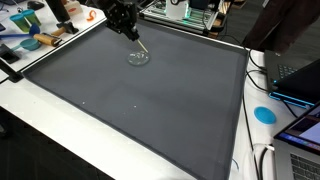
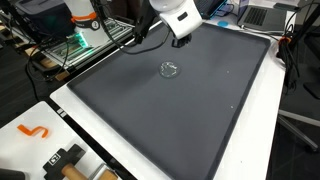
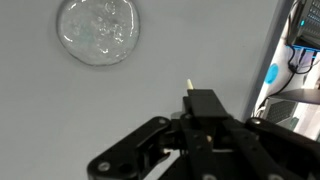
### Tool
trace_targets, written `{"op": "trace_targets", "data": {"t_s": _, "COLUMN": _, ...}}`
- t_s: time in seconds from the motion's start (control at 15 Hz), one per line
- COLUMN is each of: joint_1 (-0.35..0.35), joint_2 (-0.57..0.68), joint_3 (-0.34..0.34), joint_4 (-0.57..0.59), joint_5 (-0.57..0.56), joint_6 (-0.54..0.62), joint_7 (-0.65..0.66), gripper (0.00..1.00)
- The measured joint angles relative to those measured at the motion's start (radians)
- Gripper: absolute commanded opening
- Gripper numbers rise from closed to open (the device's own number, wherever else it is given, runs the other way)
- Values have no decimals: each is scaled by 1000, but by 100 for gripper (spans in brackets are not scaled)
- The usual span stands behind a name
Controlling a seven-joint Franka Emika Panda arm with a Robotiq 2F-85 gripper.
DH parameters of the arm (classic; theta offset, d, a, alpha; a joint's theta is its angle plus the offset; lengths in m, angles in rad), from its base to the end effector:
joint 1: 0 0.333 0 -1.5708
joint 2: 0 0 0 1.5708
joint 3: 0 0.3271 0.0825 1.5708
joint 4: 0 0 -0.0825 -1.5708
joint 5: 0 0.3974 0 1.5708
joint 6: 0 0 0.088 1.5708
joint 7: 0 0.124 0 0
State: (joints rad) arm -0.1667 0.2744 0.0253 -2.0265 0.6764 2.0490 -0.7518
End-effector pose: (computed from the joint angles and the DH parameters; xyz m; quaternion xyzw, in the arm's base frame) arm 0.5840 -0.0394 0.2917 -0.9483 -0.1011 -0.0120 0.3006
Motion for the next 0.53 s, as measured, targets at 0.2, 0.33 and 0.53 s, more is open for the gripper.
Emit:
{"op": "trace_targets", "data": {"t_s": 0.2, "joint_1": -4, "joint_2": 11, "joint_3": -3, "joint_4": 0, "joint_5": 36, "joint_6": -10, "joint_7": -25, "gripper": 3}}
{"op": "trace_targets", "data": {"t_s": 0.33, "joint_1": -4, "joint_2": 21, "joint_3": -3, "joint_4": 0, "joint_5": 58, "joint_6": -10, "joint_7": -40, "gripper": 3}}
{"op": "trace_targets", "data": {"t_s": 0.53, "joint_1": -4, "joint_2": 37, "joint_3": -3, "joint_4": 0, "joint_5": 82, "joint_6": -10, "joint_7": -56, "gripper": 3}}
